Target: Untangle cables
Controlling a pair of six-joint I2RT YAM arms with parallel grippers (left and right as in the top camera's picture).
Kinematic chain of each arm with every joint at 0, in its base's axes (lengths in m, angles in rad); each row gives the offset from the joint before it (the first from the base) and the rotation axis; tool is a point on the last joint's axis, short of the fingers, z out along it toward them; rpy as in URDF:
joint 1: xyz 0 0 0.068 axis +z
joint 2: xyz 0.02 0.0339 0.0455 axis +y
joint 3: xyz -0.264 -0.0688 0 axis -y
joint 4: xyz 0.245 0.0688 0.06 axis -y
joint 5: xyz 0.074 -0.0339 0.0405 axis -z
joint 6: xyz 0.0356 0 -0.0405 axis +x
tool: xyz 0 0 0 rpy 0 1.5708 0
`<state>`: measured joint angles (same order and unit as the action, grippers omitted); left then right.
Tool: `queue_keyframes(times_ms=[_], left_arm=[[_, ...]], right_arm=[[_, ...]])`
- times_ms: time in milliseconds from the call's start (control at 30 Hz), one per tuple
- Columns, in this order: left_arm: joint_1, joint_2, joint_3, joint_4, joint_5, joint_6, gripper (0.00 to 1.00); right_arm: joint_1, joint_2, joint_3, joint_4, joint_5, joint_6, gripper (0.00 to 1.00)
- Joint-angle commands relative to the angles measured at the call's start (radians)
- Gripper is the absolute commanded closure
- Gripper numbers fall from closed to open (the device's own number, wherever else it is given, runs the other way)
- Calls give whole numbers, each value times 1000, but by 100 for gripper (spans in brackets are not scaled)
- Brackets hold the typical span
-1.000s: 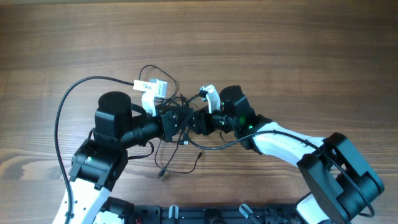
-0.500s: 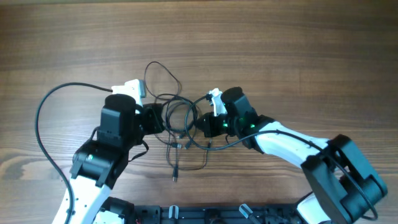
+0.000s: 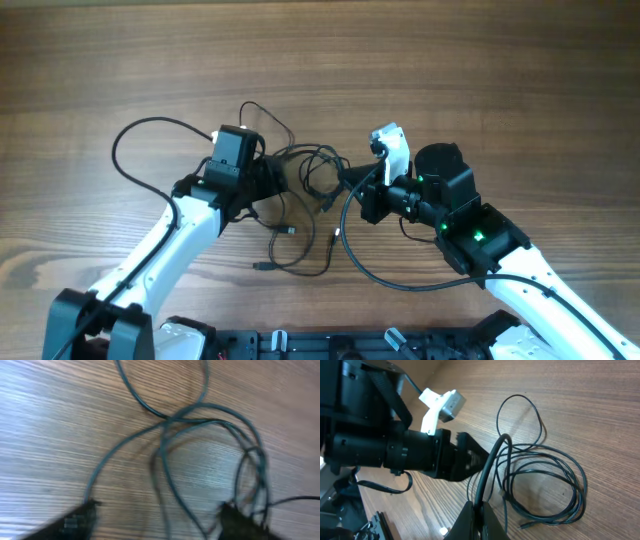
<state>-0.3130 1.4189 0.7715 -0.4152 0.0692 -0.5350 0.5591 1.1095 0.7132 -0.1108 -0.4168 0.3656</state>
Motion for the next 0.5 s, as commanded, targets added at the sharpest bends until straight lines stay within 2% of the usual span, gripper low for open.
queue_keyframes(times_ms=[0,67,233,333,400,467], left_arm=[[3,11,1,63,216,4,14],[3,11,1,100,323,8,14],[3,33,1,105,351,6,18],[3,35,1,147,430,0,19],[3,35,1,162,439,-95,22],[3,35,1,162,439,-160,30]], right_arm=[[-3,-3,7,45,-143,-37,96],[-3,-3,7,100,-162,-22,96],[-3,-4,7,218,-237,31,96],[-3,-4,7,257,-285,54,96],[-3,-4,7,260,-286,56,96],[-3,-4,7,267,-289,56,96]])
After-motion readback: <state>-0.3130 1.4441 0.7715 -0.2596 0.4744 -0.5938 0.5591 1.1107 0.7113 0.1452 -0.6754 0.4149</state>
